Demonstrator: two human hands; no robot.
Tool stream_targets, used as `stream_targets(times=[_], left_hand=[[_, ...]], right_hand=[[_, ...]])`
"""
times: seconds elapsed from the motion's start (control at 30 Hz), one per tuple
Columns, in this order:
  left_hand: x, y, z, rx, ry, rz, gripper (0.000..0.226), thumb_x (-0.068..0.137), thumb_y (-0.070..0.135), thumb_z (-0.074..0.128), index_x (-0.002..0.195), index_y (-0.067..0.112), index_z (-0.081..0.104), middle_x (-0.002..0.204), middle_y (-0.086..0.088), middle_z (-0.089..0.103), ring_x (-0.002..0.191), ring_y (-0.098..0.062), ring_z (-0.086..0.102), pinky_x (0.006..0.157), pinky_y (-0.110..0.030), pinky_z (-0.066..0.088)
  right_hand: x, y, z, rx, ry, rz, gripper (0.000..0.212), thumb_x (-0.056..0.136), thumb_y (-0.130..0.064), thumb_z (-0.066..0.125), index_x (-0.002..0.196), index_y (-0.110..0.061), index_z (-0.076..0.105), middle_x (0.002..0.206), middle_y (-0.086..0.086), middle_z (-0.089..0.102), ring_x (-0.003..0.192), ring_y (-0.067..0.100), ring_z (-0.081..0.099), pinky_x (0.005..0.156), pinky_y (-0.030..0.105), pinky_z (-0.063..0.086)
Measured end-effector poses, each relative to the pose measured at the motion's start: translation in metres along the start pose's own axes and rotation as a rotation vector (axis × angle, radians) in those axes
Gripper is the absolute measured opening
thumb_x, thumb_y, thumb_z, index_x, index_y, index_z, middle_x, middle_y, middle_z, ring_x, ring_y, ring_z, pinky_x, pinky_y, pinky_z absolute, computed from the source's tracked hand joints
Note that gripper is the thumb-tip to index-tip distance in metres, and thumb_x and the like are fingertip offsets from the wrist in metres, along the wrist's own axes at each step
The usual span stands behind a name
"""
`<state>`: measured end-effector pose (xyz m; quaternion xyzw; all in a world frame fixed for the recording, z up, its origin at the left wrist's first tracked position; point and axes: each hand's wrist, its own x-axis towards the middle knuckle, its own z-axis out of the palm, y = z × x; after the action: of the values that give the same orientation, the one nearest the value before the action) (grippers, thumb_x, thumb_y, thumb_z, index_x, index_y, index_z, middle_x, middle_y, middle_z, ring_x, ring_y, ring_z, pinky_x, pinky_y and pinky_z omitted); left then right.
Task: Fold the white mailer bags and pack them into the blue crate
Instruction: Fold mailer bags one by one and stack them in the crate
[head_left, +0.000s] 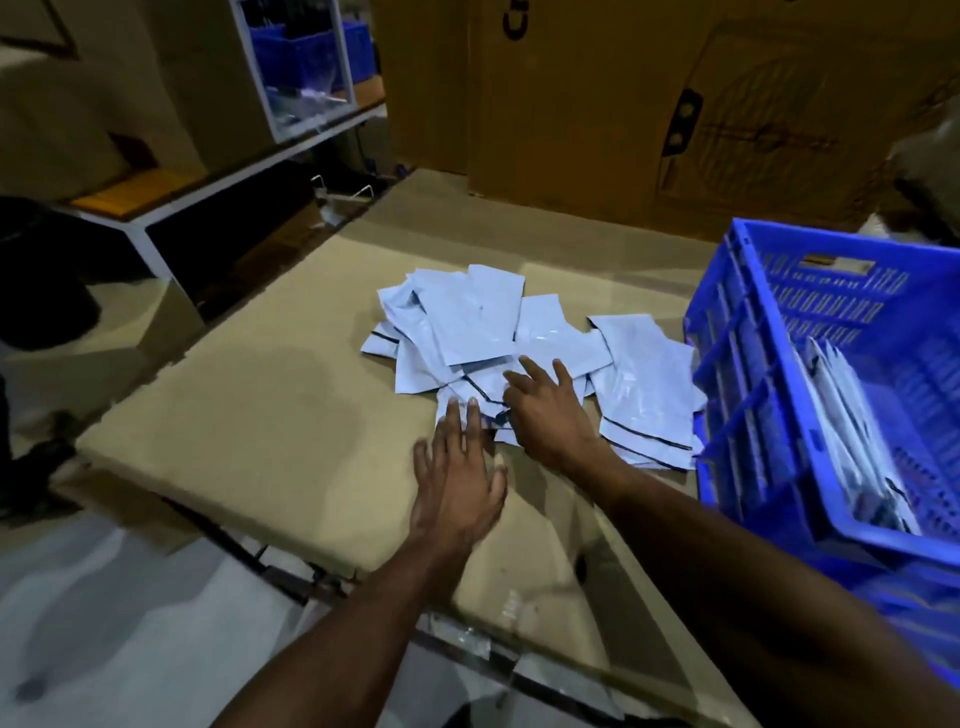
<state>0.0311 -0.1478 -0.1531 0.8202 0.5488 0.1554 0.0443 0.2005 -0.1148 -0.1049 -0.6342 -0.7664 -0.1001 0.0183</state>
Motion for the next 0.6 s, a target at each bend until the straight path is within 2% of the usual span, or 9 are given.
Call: stream_targets(times=[0.1,0.2,0.3,0.37,0.5,0.6], left_hand=[[0.003,-0.004,-0.004,-0.102,0.086,0.007,0.093,0.089,0.032,0.062,0.161,0.015,0.006,0.167,-0.017,0.008,0.142,-0.034,0.036,0.103,-0.052,0.043],[0.001,-0.018,-0.004,-0.123,0.071,0.017,0.097,0.077,0.018,0.073,0.160,0.018,0.022,0.165,-0.019,0.018,0.140,-0.039,0.039,0.104,-0.050,0.044],[-0.006,-0.038,-0.001,-0.066,-0.008,0.034,0.091,0.069,0.013,0.081,0.152,0.021,0.043,0.157,-0.022,0.035,0.134,-0.044,0.045,0.105,-0.052,0.044],[-0.015,-0.053,-0.003,-0.067,-0.059,0.105,0.091,0.071,0.010,0.080,0.153,0.024,0.042,0.157,-0.022,0.035,0.139,-0.043,0.041,0.109,-0.051,0.040],[-0.021,-0.087,-0.012,-0.116,-0.099,0.271,0.103,0.068,-0.003,0.079,0.155,0.031,0.035,0.160,-0.018,0.034,0.144,-0.041,0.037,0.113,-0.050,0.037],[-0.023,-0.100,-0.022,-0.121,-0.140,0.373,0.112,0.060,-0.009,0.072,0.155,0.033,0.030,0.160,-0.017,0.033,0.143,-0.042,0.038,0.113,-0.050,0.037]], right_hand=[[-0.026,-0.023,0.004,0.019,0.151,-0.077,0.028,0.074,-0.020,0.070,0.101,-0.012,0.072,0.127,0.007,0.066,0.134,0.033,0.049,0.105,0.071,0.031],[-0.046,-0.048,0.002,0.046,0.186,-0.117,0.033,0.074,-0.022,0.068,0.105,-0.010,0.071,0.126,0.007,0.066,0.132,0.031,0.051,0.105,0.071,0.030],[-0.060,-0.057,0.000,0.068,0.136,-0.100,0.036,0.078,-0.024,0.069,0.112,-0.013,0.066,0.138,0.007,0.059,0.137,0.028,0.046,0.109,0.066,0.030],[-0.071,-0.050,-0.002,0.034,0.095,-0.104,0.047,0.078,-0.020,0.068,0.124,-0.013,0.060,0.146,0.009,0.051,0.141,0.028,0.040,0.111,0.065,0.029],[-0.083,-0.023,-0.006,0.031,-0.062,-0.051,0.079,0.074,-0.003,0.055,0.150,-0.013,0.037,0.155,0.017,0.037,0.145,0.037,0.032,0.115,0.061,0.025],[-0.095,-0.018,-0.002,0.097,-0.144,-0.096,0.077,0.078,-0.007,0.029,0.153,-0.015,0.033,0.159,0.015,0.032,0.147,0.036,0.028,0.119,0.053,0.021]])
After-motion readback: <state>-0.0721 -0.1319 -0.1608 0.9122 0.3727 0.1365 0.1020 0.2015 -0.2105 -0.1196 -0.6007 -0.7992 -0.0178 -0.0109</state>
